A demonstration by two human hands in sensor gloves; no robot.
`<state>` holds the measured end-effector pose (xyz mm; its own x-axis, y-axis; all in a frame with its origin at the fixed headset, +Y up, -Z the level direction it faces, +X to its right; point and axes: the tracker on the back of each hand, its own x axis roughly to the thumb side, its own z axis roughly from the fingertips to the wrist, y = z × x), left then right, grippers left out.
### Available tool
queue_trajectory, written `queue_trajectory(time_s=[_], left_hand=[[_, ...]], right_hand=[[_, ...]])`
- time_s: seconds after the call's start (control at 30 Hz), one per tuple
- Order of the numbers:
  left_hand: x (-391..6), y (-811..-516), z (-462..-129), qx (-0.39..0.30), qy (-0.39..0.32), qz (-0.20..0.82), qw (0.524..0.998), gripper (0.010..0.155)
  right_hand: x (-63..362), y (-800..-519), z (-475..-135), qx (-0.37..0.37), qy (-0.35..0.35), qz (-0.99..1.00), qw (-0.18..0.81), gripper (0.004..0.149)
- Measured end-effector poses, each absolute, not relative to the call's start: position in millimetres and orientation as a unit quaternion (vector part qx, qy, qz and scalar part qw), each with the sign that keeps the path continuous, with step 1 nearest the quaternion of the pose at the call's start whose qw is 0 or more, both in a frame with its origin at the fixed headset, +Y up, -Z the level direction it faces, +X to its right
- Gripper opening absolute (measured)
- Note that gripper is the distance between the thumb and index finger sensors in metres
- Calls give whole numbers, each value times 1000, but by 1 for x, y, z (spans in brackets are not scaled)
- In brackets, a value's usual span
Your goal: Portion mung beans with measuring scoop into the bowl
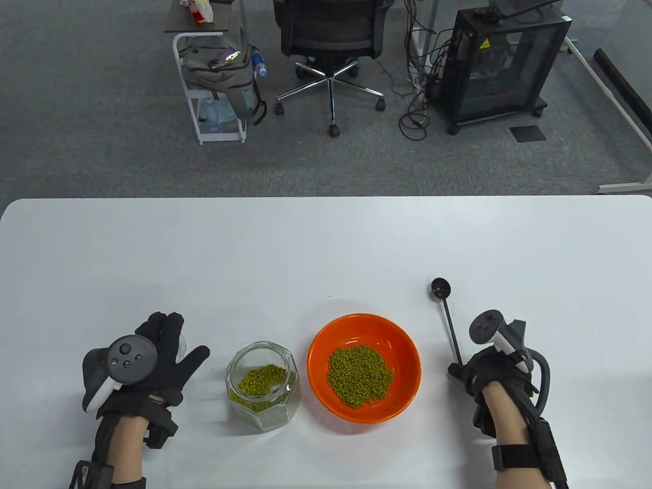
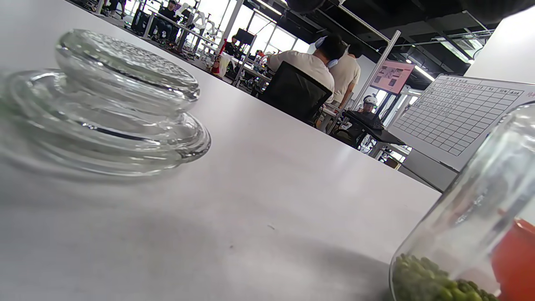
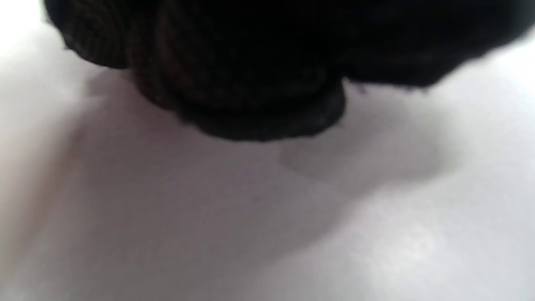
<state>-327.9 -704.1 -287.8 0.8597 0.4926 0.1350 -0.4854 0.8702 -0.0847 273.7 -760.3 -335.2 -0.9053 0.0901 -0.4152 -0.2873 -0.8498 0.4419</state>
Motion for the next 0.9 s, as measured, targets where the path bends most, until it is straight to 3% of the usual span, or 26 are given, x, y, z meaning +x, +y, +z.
queue_trajectory(time_s=[0.33, 0.57, 0.9], left_hand=[[-328, -705, -288, -25, -76, 254, 964, 98], [-329, -705, -288, -22, -77, 255, 964, 98], [-332, -699, -285, 6, -74, 239, 968, 98]], right_hand=[[275, -760, -334, -191, 253, 942, 106, 48], [275, -744, -328, -180, 222, 950, 126, 49], [257, -696, -311, -127, 42, 979, 153, 54]])
